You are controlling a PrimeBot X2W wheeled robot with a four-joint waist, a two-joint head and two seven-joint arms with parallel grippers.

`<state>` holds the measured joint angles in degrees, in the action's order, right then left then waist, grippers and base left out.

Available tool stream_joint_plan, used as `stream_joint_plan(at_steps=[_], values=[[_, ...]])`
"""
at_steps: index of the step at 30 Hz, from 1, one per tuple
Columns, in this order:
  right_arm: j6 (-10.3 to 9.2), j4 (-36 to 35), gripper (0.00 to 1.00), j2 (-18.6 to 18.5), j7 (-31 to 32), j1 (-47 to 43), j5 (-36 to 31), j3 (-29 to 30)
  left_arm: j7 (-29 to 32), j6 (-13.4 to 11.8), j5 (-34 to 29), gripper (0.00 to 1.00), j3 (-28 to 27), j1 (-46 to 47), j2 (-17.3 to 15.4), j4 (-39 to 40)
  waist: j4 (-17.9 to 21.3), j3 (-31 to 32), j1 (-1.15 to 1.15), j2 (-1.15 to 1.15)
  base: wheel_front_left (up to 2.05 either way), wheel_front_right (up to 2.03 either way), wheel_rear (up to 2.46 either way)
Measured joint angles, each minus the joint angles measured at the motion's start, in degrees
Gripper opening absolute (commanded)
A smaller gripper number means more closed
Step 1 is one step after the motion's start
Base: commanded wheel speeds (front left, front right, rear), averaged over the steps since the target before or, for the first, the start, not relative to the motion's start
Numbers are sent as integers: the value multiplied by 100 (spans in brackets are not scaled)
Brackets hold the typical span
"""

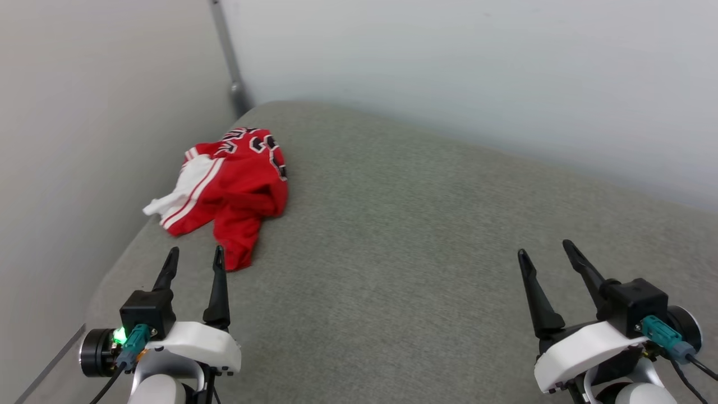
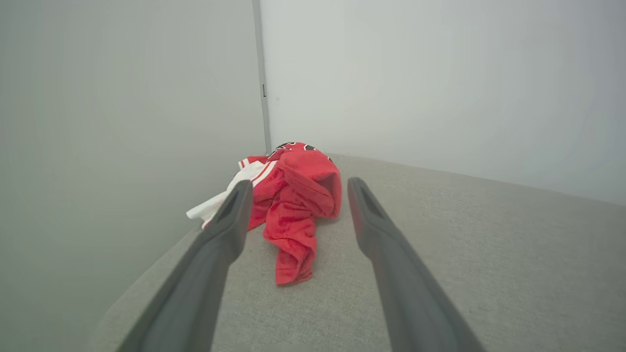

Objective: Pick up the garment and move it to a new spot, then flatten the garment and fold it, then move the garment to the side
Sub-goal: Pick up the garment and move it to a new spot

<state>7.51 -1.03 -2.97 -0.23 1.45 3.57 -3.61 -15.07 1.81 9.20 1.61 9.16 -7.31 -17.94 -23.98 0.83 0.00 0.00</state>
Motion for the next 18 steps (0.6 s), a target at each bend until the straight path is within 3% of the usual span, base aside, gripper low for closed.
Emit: stream_joint_plan(at_steps=[8,18], values=[[0,107,100,1,-44,104,9,-85,0,-22,-2,100,-85,-67,-21,71,-430,-48,0,0,0,0,0],[0,181,100,1,-69,187,1,-134,0,-57,-4,100,-169,-48,7,133,-369,-112,0,0,0,0,0]])
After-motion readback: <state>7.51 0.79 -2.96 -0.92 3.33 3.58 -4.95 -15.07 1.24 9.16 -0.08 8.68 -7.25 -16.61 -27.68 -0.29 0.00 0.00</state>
